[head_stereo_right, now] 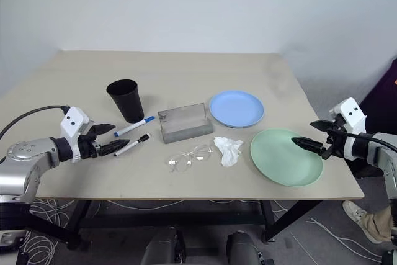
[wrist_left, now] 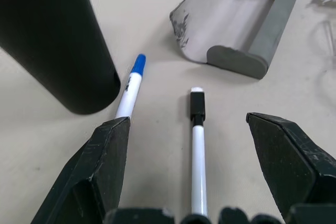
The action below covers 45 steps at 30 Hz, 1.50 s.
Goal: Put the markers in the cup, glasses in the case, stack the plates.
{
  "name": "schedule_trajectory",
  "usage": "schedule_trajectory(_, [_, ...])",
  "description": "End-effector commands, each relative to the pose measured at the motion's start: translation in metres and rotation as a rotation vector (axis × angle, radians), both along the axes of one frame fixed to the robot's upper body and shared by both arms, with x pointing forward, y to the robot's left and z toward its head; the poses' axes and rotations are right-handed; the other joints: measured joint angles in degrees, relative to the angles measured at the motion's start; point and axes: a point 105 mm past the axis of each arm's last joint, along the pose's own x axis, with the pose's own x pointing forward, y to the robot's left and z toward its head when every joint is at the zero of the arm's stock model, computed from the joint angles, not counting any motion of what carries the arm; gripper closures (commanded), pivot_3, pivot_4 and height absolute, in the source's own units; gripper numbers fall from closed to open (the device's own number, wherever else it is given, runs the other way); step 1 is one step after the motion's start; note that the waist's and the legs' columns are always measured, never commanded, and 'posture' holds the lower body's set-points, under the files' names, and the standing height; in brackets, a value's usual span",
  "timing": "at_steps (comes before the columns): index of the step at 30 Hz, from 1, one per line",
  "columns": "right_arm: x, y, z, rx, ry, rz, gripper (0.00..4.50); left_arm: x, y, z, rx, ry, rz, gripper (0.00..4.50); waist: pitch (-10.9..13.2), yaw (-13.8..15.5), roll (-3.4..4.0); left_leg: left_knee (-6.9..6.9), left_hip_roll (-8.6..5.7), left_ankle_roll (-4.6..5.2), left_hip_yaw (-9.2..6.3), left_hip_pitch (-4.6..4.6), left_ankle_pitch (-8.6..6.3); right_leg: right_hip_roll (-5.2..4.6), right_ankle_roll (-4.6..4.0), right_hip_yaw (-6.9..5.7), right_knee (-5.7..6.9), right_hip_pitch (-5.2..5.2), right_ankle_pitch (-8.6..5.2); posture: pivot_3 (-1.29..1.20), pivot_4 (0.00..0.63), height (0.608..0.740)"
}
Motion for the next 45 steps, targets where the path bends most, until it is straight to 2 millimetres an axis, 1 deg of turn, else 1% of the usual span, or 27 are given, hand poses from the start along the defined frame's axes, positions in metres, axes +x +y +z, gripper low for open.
schedule_trajectory(1, [0.007,-0.002,0.005,-0.012,-0.025,-0.016,0.00,-0.006,-0.013,0.020,-0.025,-0.058,-0.057,0.76,0.00,-0.03,-0.01,0.00,0.00,0.00,0.00,-0.01,0.00,0.00,0.00,0.00,0.00,-0.01,0.00,0.00,0.000,0.649])
schedule_trajectory(2, [0.008,-0.004,0.002,-0.013,-0.016,-0.023,0.00,-0.009,-0.017,0.020,-0.028,-0.055,-0.068,0.76,0.00,-0.03,-0.01,0.00,0.00,0.00,0.00,0.00,0.00,0.00,0.01,0.00,0.00,0.00,0.00,0.00,0.000,0.649])
schedule_trajectory(5, [0.019,-0.014,-0.014,-0.003,0.017,-0.123,0.00,-0.014,-0.016,0.018,-0.032,-0.050,-0.055,0.76,0.00,-0.10,0.00,0.00,0.00,0.00,0.01,0.00,0.00,0.00,0.07,0.00,0.00,0.00,0.05,0.00,0.000,0.649])
schedule_trajectory(7, [0.023,-0.020,-0.022,0.006,0.034,-0.166,0.00,-0.019,-0.019,0.018,-0.042,-0.046,-0.062,0.76,0.00,-0.14,0.01,0.03,0.01,0.01,0.01,0.02,0.01,0.01,0.14,0.00,0.00,0.01,0.16,0.00,0.000,0.649])
schedule_trajectory(12, [0.026,-0.015,-0.045,0.019,0.099,-0.199,0.00,-0.024,-0.024,0.023,-0.080,-0.049,-0.091,0.76,-0.02,0.00,0.06,0.05,0.03,0.04,0.01,0.01,0.03,0.01,0.21,0.00,0.00,0.00,0.24,0.00,0.000,0.649])
schedule_trajectory(16, [0.028,-0.014,-0.054,0.039,0.124,-0.224,0.00,-0.028,-0.028,0.029,-0.119,-0.051,-0.117,0.76,-0.02,-0.05,0.09,0.08,0.03,0.06,0.04,-0.01,0.04,0.01,0.21,0.01,0.00,0.00,0.24,0.00,0.000,0.649])
schedule_trajectory(20, [0.030,-0.012,-0.058,0.058,0.141,-0.246,0.00,-0.030,-0.026,0.027,-0.120,-0.051,-0.105,0.76,-0.05,-0.06,0.13,0.08,0.03,0.06,0.03,-0.01,0.04,0.01,0.21,0.01,0.00,0.00,0.25,0.00,0.000,0.649])
schedule_trajectory(22, [0.030,-0.011,-0.059,0.077,0.150,-0.255,0.37,-0.030,-0.026,0.026,-0.121,-0.051,-0.100,0.69,-0.06,-0.05,0.14,0.08,0.03,0.06,0.02,0.00,0.04,0.02,0.22,0.01,0.00,0.00,0.26,0.00,0.000,0.649])
schedule_trajectory(24, [0.030,-0.011,-0.059,0.096,0.158,-0.268,0.89,-0.030,-0.025,0.025,-0.121,-0.052,-0.095,0.69,-0.06,-0.04,0.14,0.09,0.03,0.06,0.03,-0.01,0.04,0.02,0.22,0.01,0.00,0.00,0.26,0.00,0.000,0.649])
schedule_trajectory(28, [0.032,-0.015,-0.058,0.139,0.180,-0.320,2.32,-0.027,-0.025,0.023,-0.123,-0.054,-0.089,0.69,-0.07,-0.06,0.14,0.09,0.03,0.06,0.03,-0.01,0.04,0.02,0.22,0.01,0.00,0.02,0.26,0.00,0.000,0.649])
schedule_trajectory(31, [0.034,-0.019,-0.057,0.212,0.212,-0.380,3.33,-0.025,-0.026,0.021,-0.125,-0.058,-0.086,0.69,-0.07,-0.06,0.15,0.09,0.03,0.07,0.03,-0.01,0.05,0.02,0.22,0.01,0.00,0.01,0.27,0.00,0.000,0.649])
schedule_trajectory(32, [0.035,-0.019,-0.055,0.240,0.220,-0.395,3.74,-0.024,-0.027,0.021,-0.126,-0.059,-0.086,0.69,-0.07,-0.06,0.15,0.09,0.03,0.07,0.03,-0.01,0.05,0.02,0.22,0.01,0.00,0.01,0.27,0.00,0.000,0.649])
schedule_trajectory(34, [0.037,-0.020,-0.051,0.294,0.233,-0.425,4.34,-0.022,-0.028,0.019,-0.128,-0.062,-0.084,0.69,-0.07,-0.06,0.15,0.10,0.03,0.09,0.03,0.00,0.06,0.02,0.20,0.01,0.00,0.02,0.28,0.00,0.000,0.649])
schedule_trajectory(35, [0.039,-0.020,-0.049,0.317,0.237,-0.437,4.46,-0.021,-0.028,0.019,-0.128,-0.063,-0.084,0.69,-0.08,-0.08,0.16,0.10,0.03,0.11,0.03,0.00,0.07,0.02,0.19,0.01,0.00,0.01,0.29,0.00,0.000,0.649])
schedule_trajectory(38, [0.043,-0.020,-0.043,0.382,0.248,-0.468,4.46,-0.020,-0.029,0.017,-0.129,-0.064,-0.084,0.69,-0.08,-0.10,0.16,0.18,0.02,0.12,0.03,-0.01,0.08,0.02,0.13,0.01,0.00,0.00,0.34,0.00,0.000,0.649])
schedule_trajectory(42, [0.053,-0.005,-0.013,0.550,0.250,-0.430,4.46,-0.019,-0.030,0.016,-0.130,-0.068,-0.082,0.69,-0.07,-0.12,0.33,0.22,0.02,0.13,0.06,-0.02,0.08,0.00,0.07,0.02,0.00,-0.11,0.40,0.00,0.000,0.649])
schedule_trajectory(43, [0.055,0.000,-0.007,0.572,0.253,-0.413,4.46,-0.019,-0.030,0.016,-0.131,-0.069,-0.082,0.69,-0.08,-0.13,0.33,0.22,0.02,0.13,0.05,-0.02,0.08,0.00,0.06,0.02,0.00,-0.14,0.44,0.00,0.000,0.649])
schedule_trajectory(45, [0.057,0.005,0.000,0.587,0.257,-0.394,4.46,-0.019,-0.031,0.016,-0.131,-0.071,-0.082,0.69,-0.08,-0.13,0.34,0.22,0.03,0.13,0.02,-0.01,0.08,0.01,0.08,0.02,0.00,-0.16,0.48,0.00,0.000,0.649])
